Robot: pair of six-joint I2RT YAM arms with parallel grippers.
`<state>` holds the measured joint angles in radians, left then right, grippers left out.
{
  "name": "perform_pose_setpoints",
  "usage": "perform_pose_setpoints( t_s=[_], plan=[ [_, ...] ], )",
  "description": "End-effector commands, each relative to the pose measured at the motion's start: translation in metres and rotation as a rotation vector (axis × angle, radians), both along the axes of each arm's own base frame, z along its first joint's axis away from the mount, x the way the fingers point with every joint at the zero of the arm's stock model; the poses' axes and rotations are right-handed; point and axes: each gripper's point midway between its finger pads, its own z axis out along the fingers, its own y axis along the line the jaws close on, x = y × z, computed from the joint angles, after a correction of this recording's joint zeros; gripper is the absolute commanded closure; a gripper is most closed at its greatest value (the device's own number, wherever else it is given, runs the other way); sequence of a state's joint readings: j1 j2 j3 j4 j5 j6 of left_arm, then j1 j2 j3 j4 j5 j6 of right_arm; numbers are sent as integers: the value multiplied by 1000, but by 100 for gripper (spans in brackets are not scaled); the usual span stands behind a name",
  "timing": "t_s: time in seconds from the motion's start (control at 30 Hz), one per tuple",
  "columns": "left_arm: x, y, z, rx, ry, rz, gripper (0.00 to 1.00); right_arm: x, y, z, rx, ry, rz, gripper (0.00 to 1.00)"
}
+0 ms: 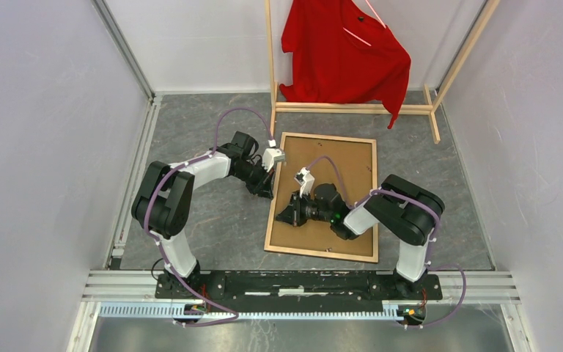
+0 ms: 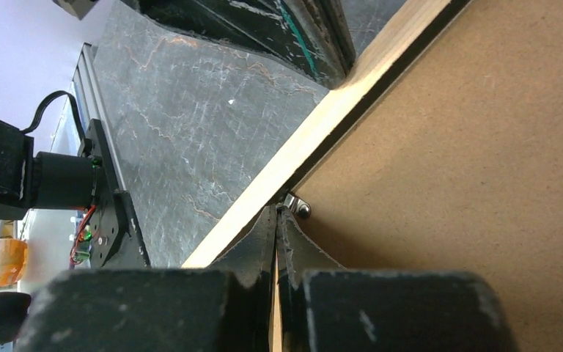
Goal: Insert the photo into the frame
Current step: Install the photo frame at the center of the board.
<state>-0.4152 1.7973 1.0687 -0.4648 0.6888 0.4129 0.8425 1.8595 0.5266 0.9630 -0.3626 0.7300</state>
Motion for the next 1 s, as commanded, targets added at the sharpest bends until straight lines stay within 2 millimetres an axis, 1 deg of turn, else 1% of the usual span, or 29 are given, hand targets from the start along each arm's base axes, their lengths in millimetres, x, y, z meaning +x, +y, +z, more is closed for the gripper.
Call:
perform_pose_setpoints(
  t_s=[0.0, 0.2, 0.3, 0.37, 0.4, 0.47, 0.57, 0.6, 0.63, 0.7, 0.73, 0.8, 0.87, 0.93, 0.97],
  plan=[
    [-6, -1, 4, -4, 4, -26, 89, 11, 3, -1, -20, -37, -26, 98],
    [-6, -1, 4, -6, 7, -27, 89, 13, 1, -6, -45, -39, -37, 98],
    [-7, -1, 4, -6, 7, -27, 89, 16, 3, -4, -44, -48, -37, 98],
    [-5, -1, 5, -5, 2, -23, 89, 17, 6, 0, -36, -59, -32, 94],
    [-5, -1, 6, -1, -1, -22, 88, 17, 7, 4, -25, -62, -25, 94],
    [1, 1, 9, 11, -12, -8, 83, 18, 10, 20, 20, -75, -14, 89],
    [20, 7, 23, -13, -28, 50, 72, 22, 5, 56, 104, -99, -3, 83],
    [28, 10, 30, -29, -37, 69, 71, 27, 1, 67, 117, -116, -11, 82],
    [35, 12, 34, -40, -44, 86, 66, 32, -2, 79, 125, -143, -18, 81],
    [49, 14, 41, -51, -58, 112, 62, 46, -11, 94, 111, -189, -35, 80],
    [55, 14, 42, -57, -55, 126, 61, 55, -17, 97, 96, -202, -52, 81],
    [66, 9, 44, -79, -30, 158, 61, 78, -29, 101, 61, -222, -94, 83],
    [74, 1, 46, -112, -2, 175, 61, 103, -40, 102, 43, -223, -133, 88],
    [80, -4, 39, -126, 28, 196, 61, 127, -46, 98, 12, -211, -161, 94],
    [84, -6, 39, -133, 31, 205, 61, 137, -49, 90, -19, -196, -167, 97]
  ],
)
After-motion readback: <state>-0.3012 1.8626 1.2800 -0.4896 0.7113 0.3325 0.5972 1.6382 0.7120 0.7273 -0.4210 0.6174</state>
